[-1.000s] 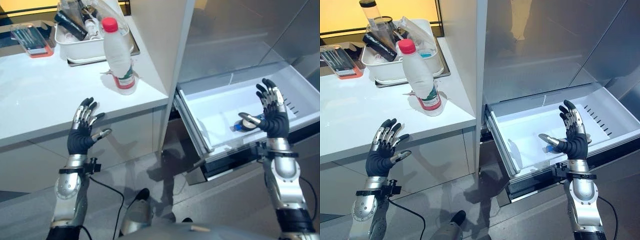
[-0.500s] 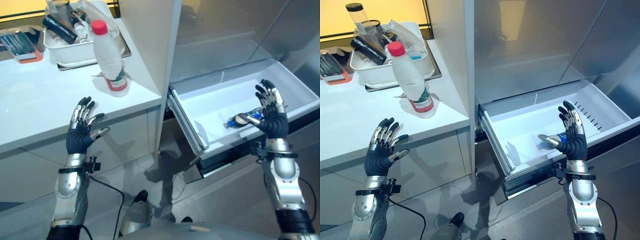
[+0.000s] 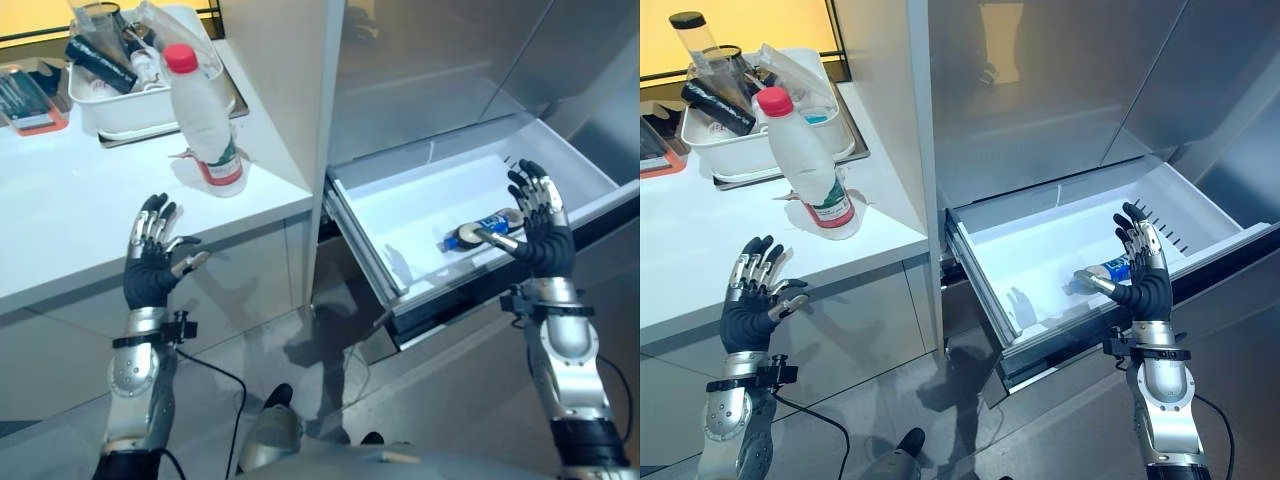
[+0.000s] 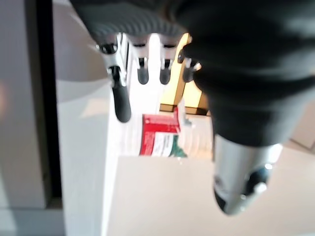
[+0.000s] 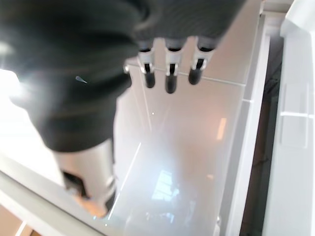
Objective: Take the drinks into the refrigerator
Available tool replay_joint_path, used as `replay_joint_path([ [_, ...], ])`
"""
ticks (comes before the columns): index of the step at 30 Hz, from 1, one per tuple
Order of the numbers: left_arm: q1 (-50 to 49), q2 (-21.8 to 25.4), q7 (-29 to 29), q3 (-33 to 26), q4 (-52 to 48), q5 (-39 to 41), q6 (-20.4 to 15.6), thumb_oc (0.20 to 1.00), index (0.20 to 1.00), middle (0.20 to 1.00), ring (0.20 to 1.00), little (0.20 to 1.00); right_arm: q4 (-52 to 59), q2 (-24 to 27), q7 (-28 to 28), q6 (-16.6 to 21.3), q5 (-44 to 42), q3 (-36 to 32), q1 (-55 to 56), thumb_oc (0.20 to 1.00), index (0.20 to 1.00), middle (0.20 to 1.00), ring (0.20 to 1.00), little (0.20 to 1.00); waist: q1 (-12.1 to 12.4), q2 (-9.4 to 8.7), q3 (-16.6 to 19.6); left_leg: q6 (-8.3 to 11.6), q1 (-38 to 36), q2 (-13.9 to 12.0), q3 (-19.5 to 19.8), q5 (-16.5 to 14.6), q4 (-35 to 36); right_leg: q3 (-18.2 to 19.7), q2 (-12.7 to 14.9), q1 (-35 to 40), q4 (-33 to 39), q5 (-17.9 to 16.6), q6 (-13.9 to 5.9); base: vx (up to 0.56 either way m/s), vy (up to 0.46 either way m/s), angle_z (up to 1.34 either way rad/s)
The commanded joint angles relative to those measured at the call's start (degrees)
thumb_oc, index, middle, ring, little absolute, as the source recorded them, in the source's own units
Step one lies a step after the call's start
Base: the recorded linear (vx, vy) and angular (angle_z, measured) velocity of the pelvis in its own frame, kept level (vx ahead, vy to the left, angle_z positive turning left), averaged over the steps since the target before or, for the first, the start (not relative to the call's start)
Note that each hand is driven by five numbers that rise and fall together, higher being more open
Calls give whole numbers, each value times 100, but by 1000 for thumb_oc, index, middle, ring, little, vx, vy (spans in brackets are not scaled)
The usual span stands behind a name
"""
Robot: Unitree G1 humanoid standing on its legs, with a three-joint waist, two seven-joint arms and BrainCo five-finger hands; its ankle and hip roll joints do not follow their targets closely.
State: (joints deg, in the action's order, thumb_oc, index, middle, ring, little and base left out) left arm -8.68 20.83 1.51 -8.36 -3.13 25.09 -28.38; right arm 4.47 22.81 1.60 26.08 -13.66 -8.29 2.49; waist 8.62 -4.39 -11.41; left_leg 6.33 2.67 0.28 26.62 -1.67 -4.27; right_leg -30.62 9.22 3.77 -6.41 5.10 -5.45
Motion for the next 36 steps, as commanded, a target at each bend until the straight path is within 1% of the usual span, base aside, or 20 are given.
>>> replay_joint_path([
  [1, 352, 190, 317, -502, 45, -417, -403, 1000, 1000, 1000, 1000, 1000, 455, 170, -73, 236, -157, -18, -145, 1000, 1000, 1000, 1000, 1000, -158, 62, 142, -463, -237, 257, -156, 105, 604, -120, -382, 104, -535, 667, 395, 5, 17, -13],
  [2, 351, 191, 329, -508, 44, -429, -402, 1000, 1000, 1000, 1000, 1000, 455, 168, -78, 235, -162, -12, -149, 1000, 1000, 1000, 1000, 1000, -159, 58, 141, -463, -238, 255, -162, 102, 603, -114, -385, 106, -529, 664, 396, 6, 14, -8],
  [4, 424, 296, 508, -755, 166, -556, -412, 1000, 1000, 1000, 1000, 1000, 420, 194, -128, 198, -194, -12, -192, 1000, 1000, 1000, 1000, 1000, -169, 69, 175, -474, -267, 249, -226, 74, 600, -51, -397, 124, -468, 634, 395, 9, 15, -15],
  [5, 426, 297, 511, -756, 168, -558, -413, 1000, 1000, 1000, 1000, 1000, 419, 193, -128, 198, -195, -11, -195, 1000, 1000, 1000, 1000, 1000, -168, 68, 172, -474, -268, 248, -228, 74, 600, -49, -398, 125, -466, 633, 395, 14, 17, -20],
  [8, 595, 476, 747, -1046, 221, -671, -432, 1000, 1000, 1000, 1000, 1000, 361, 256, -202, 163, -299, 24, -247, 1000, 1000, 1000, 1000, 1000, -192, 85, 216, -478, -306, 233, -301, 39, 588, 28, -418, 170, -365, 599, 401, 7, 15, -7],
  [11, 686, 630, 821, -1145, 148, -756, -436, 1000, 1000, 1000, 1000, 1000, 348, 302, -261, 147, -351, 53, -296, 1000, 1000, 1000, 1000, 1000, -215, 96, 239, -490, -310, 241, -345, 36, 578, 83, -429, 194, -277, 549, 395, 5, 23, -13],
  [12, 749, 709, 861, -1195, 136, -763, -435, 1000, 1000, 1000, 1000, 1000, 329, 329, -285, 117, -373, 90, -338, 1000, 1000, 1000, 1000, 1000, -231, 103, 256, -497, -324, 235, -392, 20, 574, 123, -433, 204, -238, 525, 393, -62, 112, -27],
  [13, 833, 868, 912, -1240, 154, -813, -427, 1000, 1000, 1000, 1000, 1000, 309, 359, -330, 84, -412, 136, -391, 1000, 1000, 1000, 1000, 1000, -233, 134, 247, -531, -292, 270, -433, 103, 517, 123, -397, 175, -186, 356, 393, -58, 108, -28],
  [15, 886, 958, 923, -1252, 165, -814, -418, 1000, 1000, 1000, 1000, 1000, 302, 375, -365, 63, -450, 170, -435, 1000, 1000, 1000, 1000, 1000, -242, 139, 255, -538, -307, 271, -469, 89, 508, 172, -400, 171, -182, 344, 393, -25, 63, -28],
  [16, 967, 1163, 947, -1289, 217, -856, -408, 1000, 1000, 1000, 1000, 1000, 300, 397, -457, 20, -529, 233, -474, 1000, 1000, 1000, 1000, 1000, -272, 144, 281, -546, -348, 260, -524, 70, 515, 252, -411, 189, -158, 331, 386, 12, 28, -26],
  [18, 1072, 1417, 971, -1326, 340, -860, -363, 1000, 1000, 1000, 1000, 1000, 303, 449, -517, -9, -568, 297, -501, 1000, 1000, 1000, 1000, 1000, -299, 153, 303, -549, -380, 253, -554, 60, 528, 298, -420, 195, -152, 326, 382, 16, 26, -25],
  [20, 1182, 1554, 1003, -1354, 433, -761, -370, 1000, 1000, 1000, 1000, 1000, 304, 469, -554, -27, -594, 346, -503, 1000, 1000, 1000, 1000, 1000, -329, 150, 320, -547, -412, 245, -592, 51, 543, 340, -426, 227, -109, 315, 378, 15, 13, -22],
  [23, 1293, 1942, 1067, -1391, 617, -874, -305, 1000, 1000, 1000, 1000, 1000, 287, 507, -635, -78, -658, 405, -514, 1000, 1000, 1000, 1000, 1000, -377, 153, 353, -548, -456, 226, -656, 28, 554, 406, -442, 248, -54, 288, 367, 6, 9, -13],
  [24, 1298, 1949, 1072, -1389, 622, -877, -307, 1000, 1000, 1000, 1000, 1000, 285, 503, -637, -78, -660, 406, -517, 1000, 1000, 1000, 1000, 1000, -373, 149, 351, -549, -458, 225, -661, 27, 555, 411, -443, 249, -51, 286, 368, 13, 8, -12],
  [25, 1392, 2176, 1050, -1401, 753, -830, -262, 1000, 1000, 1000, 1000, 1000, 275, 532, -685, -115, -682, 450, -526, 1000, 1000, 1000, 1000, 1000, -397, 154, 375, -551, -486, 218, -709, 12, 557, 479, -459, 270, 0, 264, 365, 0, 17, -13],
  [27, 1511, 2309, 973, -1337, 861, -651, -212, 1000, 1000, 1000, 1000, 1000, 271, 546, -737, -156, -730, 491, -547, 1000, 1000, 1000, 1000, 1000, -441, 161, 404, -561, -474, 228, -736, 35, 541, 494, -459, 283, 46, 209, 349, -1, 21, -18],
  [29, 1583, 2502, 839, -1263, 986, -475, -131, 1000, 1000, 1000, 1000, 1000, 258, 565, -766, -192, -753, 535, -549, 1000, 1000, 1000, 1000, 1000, -437, 169, 413, -552, -525, 202, -786, -5, 550, 562, -484, 324, 84, 232, 353, 12, 0, -13],
  [30, 1597, 2510, 829, -1256, 995, -463, -134, 1000, 1000, 1000, 1000, 1000, 258, 562, -765, -192, -753, 526, -550, 1000, 1000, 1000, 1000, 1000, -442, 168, 412, -561, -501, 215, -776, 28, 545, 549, -475, 313, 98, 196, 347, 8, 10, -16],
  [32, 1732, 2708, 771, -1170, 1125, -348, -107, 1000, 1000, 1000, 1000, 1000, 250, 568, -794, -222, -784, 582, -582, 1000, 1000, 1000, 1000, 1000, -493, 167, 448, -561, -515, 213, -809, 23, 557, 592, -483, 322, 154, 170, 332, -1, 16, -15],
  [36, 1838, 2730, 704, -1055, 1172, -246, -73, 1000, 1000, 1000, 1000, 1000, 248, 557, -818, -244, -804, 623, -621, 1000, 1000, 1000, 1000, 1000, -522, 146, 457, -569, -553, 202, -845, 14, 565, 654, -496, 337, 165, 154, 323, 15, 6, -5],
])
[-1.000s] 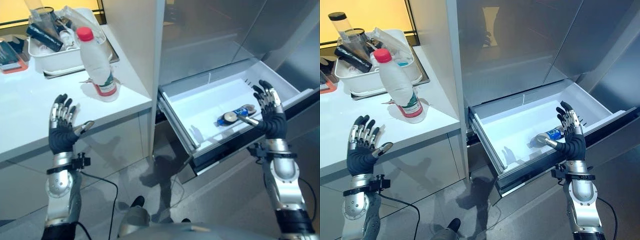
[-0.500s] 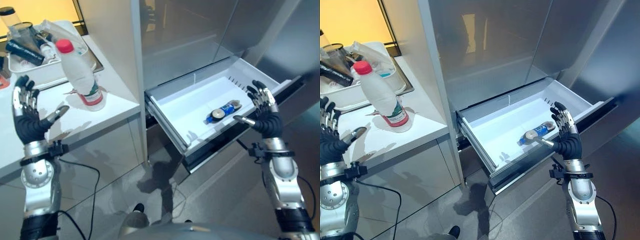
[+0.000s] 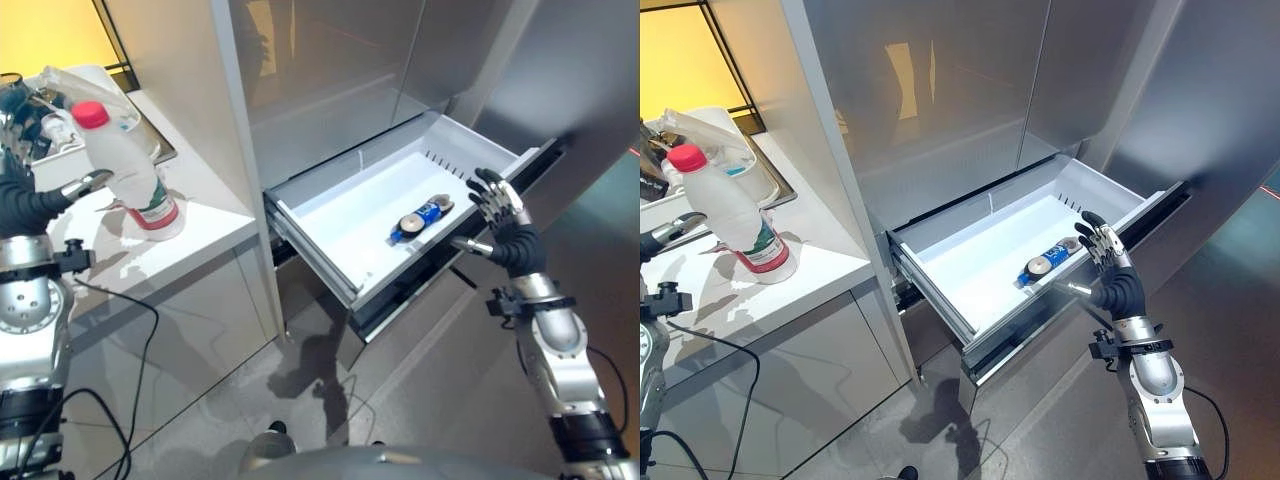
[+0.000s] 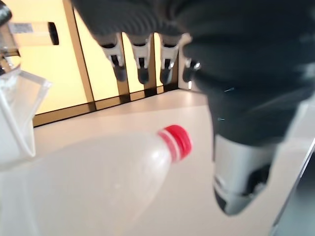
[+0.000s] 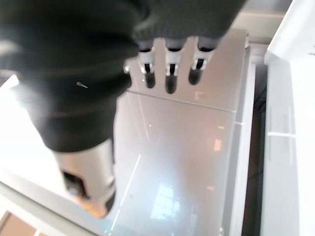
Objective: Take the drinks into the refrigerator
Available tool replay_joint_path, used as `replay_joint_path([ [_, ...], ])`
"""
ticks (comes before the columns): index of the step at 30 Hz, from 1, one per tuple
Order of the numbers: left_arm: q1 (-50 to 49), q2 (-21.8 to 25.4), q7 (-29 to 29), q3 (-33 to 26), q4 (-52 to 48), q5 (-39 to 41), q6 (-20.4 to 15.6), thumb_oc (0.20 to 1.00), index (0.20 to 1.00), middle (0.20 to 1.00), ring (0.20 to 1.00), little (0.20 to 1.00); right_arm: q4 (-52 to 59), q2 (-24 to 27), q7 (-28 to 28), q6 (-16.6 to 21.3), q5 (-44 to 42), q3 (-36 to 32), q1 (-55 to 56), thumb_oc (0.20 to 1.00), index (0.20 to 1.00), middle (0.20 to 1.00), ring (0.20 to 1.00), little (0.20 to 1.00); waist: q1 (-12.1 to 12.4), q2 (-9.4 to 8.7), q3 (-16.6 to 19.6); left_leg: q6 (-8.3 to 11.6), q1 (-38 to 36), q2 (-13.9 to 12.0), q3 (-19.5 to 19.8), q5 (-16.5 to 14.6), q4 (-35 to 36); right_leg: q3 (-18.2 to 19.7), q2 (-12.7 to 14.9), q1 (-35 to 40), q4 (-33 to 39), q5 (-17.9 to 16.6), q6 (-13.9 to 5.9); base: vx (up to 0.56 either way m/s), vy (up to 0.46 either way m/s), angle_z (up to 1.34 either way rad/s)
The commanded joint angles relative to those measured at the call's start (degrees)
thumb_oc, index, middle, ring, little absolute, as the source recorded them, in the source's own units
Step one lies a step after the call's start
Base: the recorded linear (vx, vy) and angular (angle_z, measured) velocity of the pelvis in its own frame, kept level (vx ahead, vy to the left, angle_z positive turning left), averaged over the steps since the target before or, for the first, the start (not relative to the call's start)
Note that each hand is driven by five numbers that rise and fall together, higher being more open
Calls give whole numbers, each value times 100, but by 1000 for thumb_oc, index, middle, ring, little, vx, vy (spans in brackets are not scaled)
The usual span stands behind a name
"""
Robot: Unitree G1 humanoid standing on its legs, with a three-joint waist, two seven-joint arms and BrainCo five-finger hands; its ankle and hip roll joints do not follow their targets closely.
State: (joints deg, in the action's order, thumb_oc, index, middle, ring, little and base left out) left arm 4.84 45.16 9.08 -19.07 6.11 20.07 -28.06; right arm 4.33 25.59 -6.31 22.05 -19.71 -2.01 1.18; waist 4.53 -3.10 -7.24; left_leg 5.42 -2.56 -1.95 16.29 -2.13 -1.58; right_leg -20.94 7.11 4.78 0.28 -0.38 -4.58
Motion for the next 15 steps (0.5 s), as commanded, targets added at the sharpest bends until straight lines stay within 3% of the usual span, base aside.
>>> replay_joint_path([
  [1, 485, 263, -85, 25, 240, 312, -101, 1000, 1000, 1000, 1000, 1000, 274, 268, -19, 156, -204, -8, -499, 1000, 1000, 1000, 1000, 1000, -113, 9, 40, -479, -40, 425, 183, 57, 302, -301, -287, 240, -493, 698, 235, 0, 0, 0],
  [15, 499, 176, -772, 407, 310, 1000, 68, 1000, 1000, 1000, 1000, 1000, 368, 207, -124, 107, -282, 15, -496, 1000, 1000, 1000, 1000, 1000, -143, -42, 54, -493, -105, 391, 141, 45, 351, -213, -311, 272, -432, 671, 215, 5, 3, -3],
])
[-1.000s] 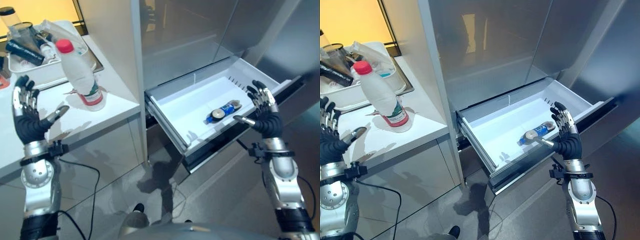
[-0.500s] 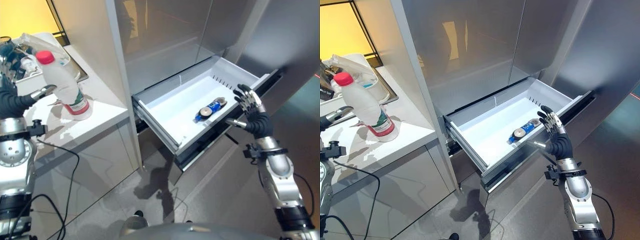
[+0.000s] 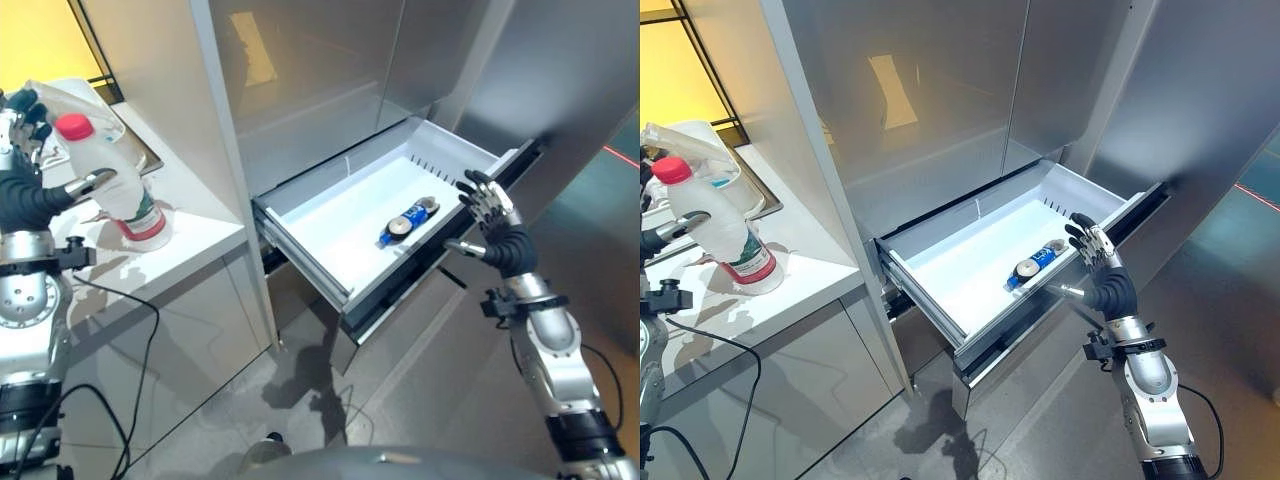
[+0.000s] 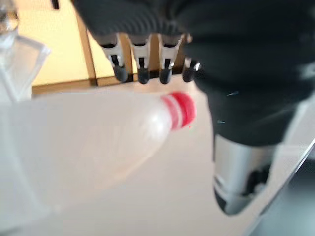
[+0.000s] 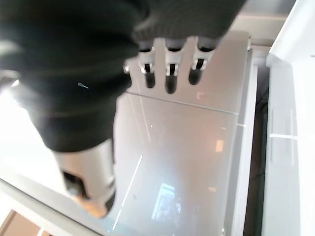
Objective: Take the drinks into the refrigerator
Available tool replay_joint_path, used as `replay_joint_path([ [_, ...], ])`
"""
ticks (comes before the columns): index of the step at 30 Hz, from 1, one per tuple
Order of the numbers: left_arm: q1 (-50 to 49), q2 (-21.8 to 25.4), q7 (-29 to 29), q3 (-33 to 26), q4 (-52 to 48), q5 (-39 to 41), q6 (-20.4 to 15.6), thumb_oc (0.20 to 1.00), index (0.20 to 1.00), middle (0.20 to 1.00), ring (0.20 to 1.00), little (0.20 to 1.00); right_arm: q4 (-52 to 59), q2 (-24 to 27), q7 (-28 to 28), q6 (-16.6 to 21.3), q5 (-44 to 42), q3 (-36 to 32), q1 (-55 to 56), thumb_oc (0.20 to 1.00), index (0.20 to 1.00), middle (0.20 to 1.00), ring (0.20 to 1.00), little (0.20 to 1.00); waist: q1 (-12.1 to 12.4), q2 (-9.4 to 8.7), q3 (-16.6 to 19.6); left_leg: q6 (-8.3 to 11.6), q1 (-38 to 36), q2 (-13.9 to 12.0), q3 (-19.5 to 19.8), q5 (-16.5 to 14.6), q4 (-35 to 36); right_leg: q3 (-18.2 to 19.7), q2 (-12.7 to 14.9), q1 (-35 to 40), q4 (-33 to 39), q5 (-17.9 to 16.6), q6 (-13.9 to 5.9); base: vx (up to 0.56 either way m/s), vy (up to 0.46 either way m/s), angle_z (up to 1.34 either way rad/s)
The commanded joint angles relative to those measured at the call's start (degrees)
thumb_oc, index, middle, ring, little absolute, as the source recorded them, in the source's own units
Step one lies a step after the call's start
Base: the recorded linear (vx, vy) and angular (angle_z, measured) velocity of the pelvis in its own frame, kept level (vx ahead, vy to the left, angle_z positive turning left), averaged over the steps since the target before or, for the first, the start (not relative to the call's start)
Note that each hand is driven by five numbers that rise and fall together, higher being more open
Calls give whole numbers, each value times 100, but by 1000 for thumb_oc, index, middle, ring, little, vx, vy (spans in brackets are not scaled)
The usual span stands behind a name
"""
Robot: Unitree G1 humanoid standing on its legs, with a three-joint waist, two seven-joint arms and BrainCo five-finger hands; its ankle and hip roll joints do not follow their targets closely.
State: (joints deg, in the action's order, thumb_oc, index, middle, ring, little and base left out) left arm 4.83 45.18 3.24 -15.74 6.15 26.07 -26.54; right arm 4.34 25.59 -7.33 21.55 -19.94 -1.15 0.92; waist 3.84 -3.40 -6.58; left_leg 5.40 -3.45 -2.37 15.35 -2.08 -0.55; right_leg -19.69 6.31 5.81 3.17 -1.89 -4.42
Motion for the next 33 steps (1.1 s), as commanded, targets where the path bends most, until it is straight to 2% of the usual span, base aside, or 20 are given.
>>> replay_joint_path([
  [1, 502, 153, -218, 95, 313, 417, -80, 1000, 1000, 1000, 1000, 1000, 371, 202, -26, 157, -266, -77, -461, 1000, 1000, 1000, 1000, 1000, -75, -15, -12, -490, -21, 435, 235, 40, 255, -337, -231, 176, -712, 820, 201, 3, 6, -3],
  [13, 500, 165, -484, 314, 526, 428, 70, 1000, 1000, 1000, 1000, 1000, 401, 113, -125, 139, -314, -110, -356, 1000, 1000, 1000, 1000, 1000, -136, 11, 13, -509, -50, 430, 193, 12, 262, -265, -233, 205, -661, 804, 197, 7, 4, -2],
  [33, 548, 112, -445, 356, 789, 297, 155, 1000, 1000, 1000, 1000, 1000, 470, 76, -237, 85, -368, -122, -292, 1000, 1000, 1000, 1000, 1000, -177, 18, 0, -539, -54, 430, 133, -22, 253, -181, -228, 168, -679, 806, 180, 0, 0, 0],
])
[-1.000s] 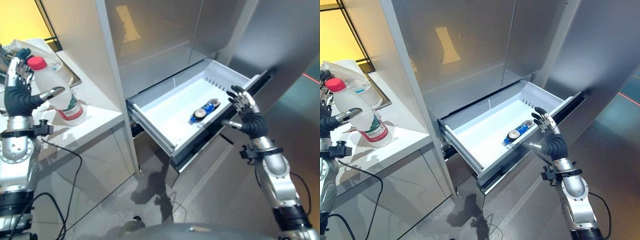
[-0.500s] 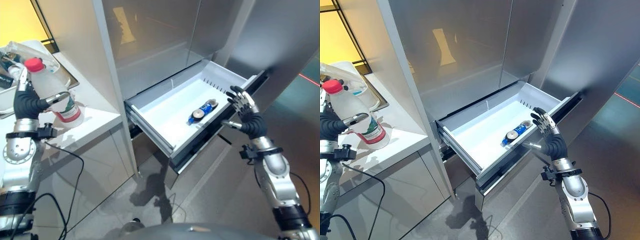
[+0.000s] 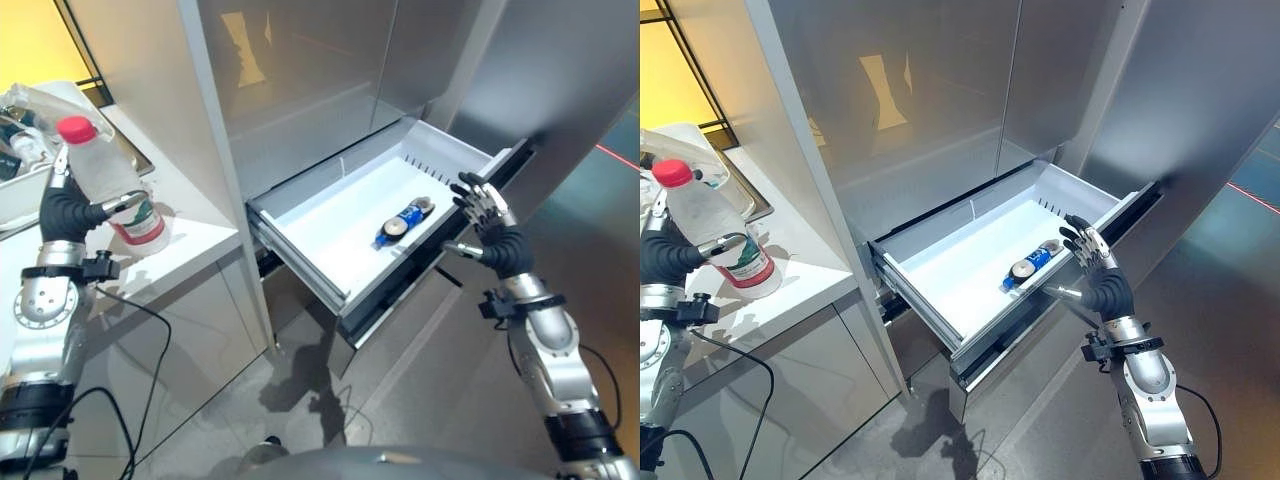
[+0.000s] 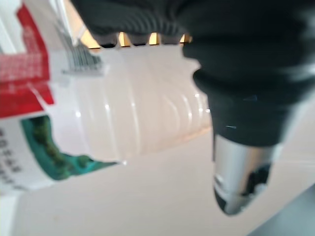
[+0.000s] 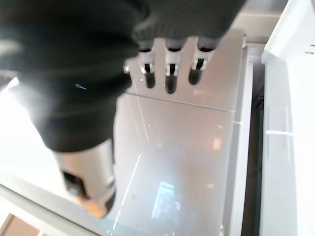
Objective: Take the drinks into the refrigerator
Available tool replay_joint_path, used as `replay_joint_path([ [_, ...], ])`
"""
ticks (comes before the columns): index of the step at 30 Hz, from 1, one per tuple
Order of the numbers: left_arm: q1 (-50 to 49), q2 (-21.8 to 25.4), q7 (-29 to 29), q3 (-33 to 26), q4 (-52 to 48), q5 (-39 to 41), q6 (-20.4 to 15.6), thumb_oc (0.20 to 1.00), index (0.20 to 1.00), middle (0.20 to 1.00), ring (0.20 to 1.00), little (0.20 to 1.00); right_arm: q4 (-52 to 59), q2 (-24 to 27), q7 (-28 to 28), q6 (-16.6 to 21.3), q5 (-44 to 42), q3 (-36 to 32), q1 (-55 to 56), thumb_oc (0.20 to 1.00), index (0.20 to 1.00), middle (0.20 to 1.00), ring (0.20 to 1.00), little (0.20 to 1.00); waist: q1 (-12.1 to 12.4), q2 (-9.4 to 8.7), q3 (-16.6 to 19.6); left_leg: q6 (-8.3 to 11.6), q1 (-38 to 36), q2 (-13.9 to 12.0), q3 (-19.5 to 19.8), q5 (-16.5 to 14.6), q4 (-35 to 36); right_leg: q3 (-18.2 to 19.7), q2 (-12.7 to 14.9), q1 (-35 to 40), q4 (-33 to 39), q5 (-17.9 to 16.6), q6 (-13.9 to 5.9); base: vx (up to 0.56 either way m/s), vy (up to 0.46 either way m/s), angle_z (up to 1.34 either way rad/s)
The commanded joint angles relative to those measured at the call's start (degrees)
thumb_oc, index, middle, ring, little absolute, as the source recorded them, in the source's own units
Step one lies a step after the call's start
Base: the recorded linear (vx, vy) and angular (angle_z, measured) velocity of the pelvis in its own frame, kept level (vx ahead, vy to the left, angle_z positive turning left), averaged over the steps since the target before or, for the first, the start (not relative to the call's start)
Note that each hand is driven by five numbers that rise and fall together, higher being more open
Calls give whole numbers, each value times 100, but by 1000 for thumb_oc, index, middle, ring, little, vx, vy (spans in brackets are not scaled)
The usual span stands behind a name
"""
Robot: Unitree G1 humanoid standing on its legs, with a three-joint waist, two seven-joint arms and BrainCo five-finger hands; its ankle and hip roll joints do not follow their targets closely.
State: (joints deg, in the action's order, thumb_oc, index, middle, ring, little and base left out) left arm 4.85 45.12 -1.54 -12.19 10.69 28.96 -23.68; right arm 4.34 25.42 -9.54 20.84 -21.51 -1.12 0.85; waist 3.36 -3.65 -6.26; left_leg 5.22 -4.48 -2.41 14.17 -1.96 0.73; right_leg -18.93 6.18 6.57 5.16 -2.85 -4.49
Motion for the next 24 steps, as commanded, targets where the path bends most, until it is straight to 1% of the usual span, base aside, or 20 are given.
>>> replay_joint_path([
  [1, 573, 148, 55, 7, 398, -16, -106, 1000, 1000, 1000, 1000, 1000, 482, 85, -23, 145, -213, -114, -271, 1000, 1000, 1000, 1000, 1000, -131, 38, -32, -520, 47, 425, 251, -35, 126, -255, -220, 87, -877, 908, 190, 0, 0, 0],
  [4, 583, 182, 105, 7, 461, -98, -69, 1000, 1000, 1000, 1000, 1000, 482, 64, -33, 136, -214, -104, -241, 1000, 1000, 1000, 1000, 1000, -135, 35, -37, -520, 45, 421, 256, -34, 131, -246, -222, 87, -874, 911, 193, 0, 0, 0],
  [5, 607, 191, 177, 12, 500, -173, -55, 200, 200, 200, 200, 200, 485, 56, -32, 135, -203, -87, -237, 1000, 1000, 1000, 1000, 1000, -133, 29, -38, -518, 46, 419, 260, -32, 131, -249, -224, 86, -877, 913, 198, 0, 0, 0],
  [10, 668, 172, 271, 24, 544, -308, -40, 200, 200, 200, 200, 200, 520, 48, -65, 117, -192, -92, -188, 1000, 1000, 1000, 1000, 1000, -146, 15, -29, -514, 42, 414, 266, -32, 148, -236, -236, 100, -846, 915, 197, 0, 0, 0],
  [24, 804, 73, 144, 106, 571, -55, 1, 200, 200, 200, 200, 200, 450, 54, -138, 44, -228, -74, -121, 1000, 1000, 1000, 1000, 1000, -187, -11, 21, -528, -18, 417, 226, -42, 178, -168, -249, 170, -741, 857, 193, 1, 1, -4],
])
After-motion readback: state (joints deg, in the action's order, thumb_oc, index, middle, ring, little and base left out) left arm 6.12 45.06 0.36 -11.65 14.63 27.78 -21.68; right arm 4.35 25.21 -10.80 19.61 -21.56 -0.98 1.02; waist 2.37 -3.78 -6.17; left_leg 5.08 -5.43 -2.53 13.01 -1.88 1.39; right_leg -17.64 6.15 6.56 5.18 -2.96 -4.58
